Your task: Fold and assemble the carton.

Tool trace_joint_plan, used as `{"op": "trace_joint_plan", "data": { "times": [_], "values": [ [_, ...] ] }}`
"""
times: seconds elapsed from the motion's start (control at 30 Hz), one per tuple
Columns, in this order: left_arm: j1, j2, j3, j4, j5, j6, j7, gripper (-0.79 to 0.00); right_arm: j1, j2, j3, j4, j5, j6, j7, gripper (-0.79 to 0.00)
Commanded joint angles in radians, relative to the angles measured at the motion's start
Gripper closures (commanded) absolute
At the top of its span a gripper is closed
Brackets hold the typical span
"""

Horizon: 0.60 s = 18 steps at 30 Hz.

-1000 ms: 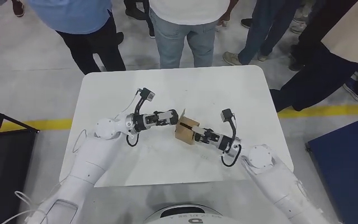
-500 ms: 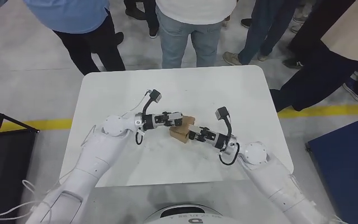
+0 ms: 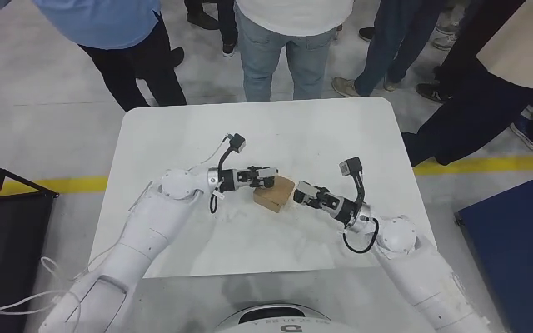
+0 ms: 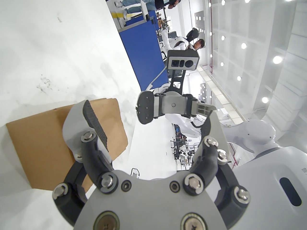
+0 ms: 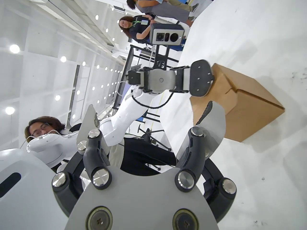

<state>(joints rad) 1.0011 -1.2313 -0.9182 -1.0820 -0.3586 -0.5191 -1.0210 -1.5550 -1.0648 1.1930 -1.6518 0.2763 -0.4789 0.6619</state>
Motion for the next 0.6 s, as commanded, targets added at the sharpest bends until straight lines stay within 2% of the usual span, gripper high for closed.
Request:
{"op": "trace_joint_plan", "data": {
  "times": [0.0,0.57],
  "values": [
    [-0.002,-0.001,0.002,0.003,0.000,0.000,-0.001,-0.785,0.000,0.000,-0.008,-0.014,-0.026,0.025,0.000,-0.723],
    [-0.004,-0.005,0.002,0.019,-0.015,-0.003,-0.005,-0.785,0.096,-0.026,-0.103,0.105,-0.080,0.094,-0.035,-0.708]
  ]
}}
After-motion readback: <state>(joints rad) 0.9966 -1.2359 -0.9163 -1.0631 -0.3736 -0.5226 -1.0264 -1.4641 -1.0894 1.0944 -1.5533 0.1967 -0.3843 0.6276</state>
